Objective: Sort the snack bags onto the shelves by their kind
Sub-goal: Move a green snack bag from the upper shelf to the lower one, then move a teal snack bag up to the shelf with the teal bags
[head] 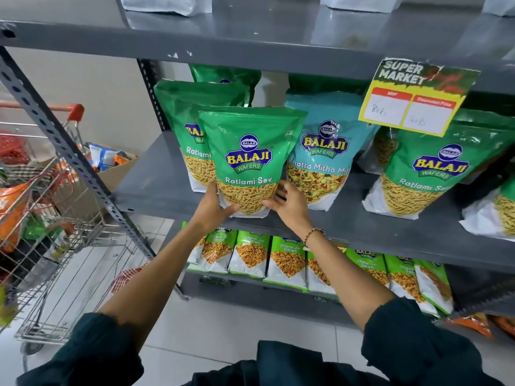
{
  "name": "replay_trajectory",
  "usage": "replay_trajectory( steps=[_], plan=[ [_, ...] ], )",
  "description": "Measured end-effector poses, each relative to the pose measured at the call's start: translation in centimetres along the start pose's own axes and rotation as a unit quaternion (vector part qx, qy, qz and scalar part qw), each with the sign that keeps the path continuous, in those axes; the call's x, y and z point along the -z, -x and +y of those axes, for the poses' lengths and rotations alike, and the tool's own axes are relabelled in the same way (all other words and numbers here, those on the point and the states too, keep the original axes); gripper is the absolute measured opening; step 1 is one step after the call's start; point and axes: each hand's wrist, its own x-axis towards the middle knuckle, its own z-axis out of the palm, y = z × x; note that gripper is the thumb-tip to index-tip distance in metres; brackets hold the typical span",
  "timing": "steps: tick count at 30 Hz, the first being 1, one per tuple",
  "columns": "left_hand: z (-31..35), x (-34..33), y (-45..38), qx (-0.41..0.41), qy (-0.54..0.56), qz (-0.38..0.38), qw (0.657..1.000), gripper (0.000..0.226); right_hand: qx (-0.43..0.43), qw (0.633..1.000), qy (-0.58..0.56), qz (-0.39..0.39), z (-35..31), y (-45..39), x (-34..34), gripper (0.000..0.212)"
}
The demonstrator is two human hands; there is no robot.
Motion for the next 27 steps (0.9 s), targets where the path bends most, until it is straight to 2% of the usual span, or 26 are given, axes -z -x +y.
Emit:
replay_trajectory(
  steps=[2,4,5,7,9,12,14,17,19,22,24,27],
  plan=[
    [0.3,-0.7,1.2,0.01,0.024,0.086,0.996,0.077,0.007,1.0,0.015,0.012,0.1,0.6,0.3,0.056],
    [1.0,-1.6,3.4,0.005,0.05,0.177,0.983,0.055,0.013,0.998,0.029,0.045,0.4,1.3,1.2,0.047],
    [1.3,-2.1,4.6,-0.004,0.057,0.193,0.98,0.042,0.014,0.997,0.032,0.068,0.4,1.8,1.8,0.041],
    [1.7,-3.5,6.1,-0.015,0.073,0.168,0.983,0.026,0.013,0.992,0.03,0.12,0.7,2.8,3.2,0.027],
    [2.3,-5.1,6.6,-0.044,0.069,0.108,0.991,0.018,0.01,0.986,0.029,0.163,1.1,3.6,4.9,0.017],
    [4.1,-7.8,6.5,-0.126,0.057,0.012,0.99,0.022,-0.008,0.973,0.023,0.229,1.9,4.7,8.1,0.01],
    [5.2,-9.5,5.7,-0.146,0.05,-0.027,0.988,0.034,-0.029,0.965,0.013,0.26,2.4,5.1,10.5,0.01],
    [6.9,-11.3,4.1,-0.12,0.074,-0.043,0.989,0.065,-0.054,0.966,0.016,0.253,2.8,5.1,13.1,0.018],
    [7.6,-12.3,2.6,-0.061,0.063,-0.024,0.996,0.077,-0.064,0.97,0.022,0.233,3.3,4.6,13.6,0.026],
    [7.8,-13.2,0.1,0.052,-0.005,-0.016,0.998,0.082,-0.08,0.976,0.018,0.2,4.4,3.7,13.4,0.038],
    [7.7,-13.6,-1.0,0.069,-0.021,-0.029,0.997,0.08,-0.096,0.98,0.023,0.172,5.0,2.7,13.2,0.051],
    [7.9,-14.3,-2.2,0.074,-0.032,-0.014,0.997,0.076,-0.124,0.987,0.019,0.106,5.9,0.7,13.0,0.082]
  ],
)
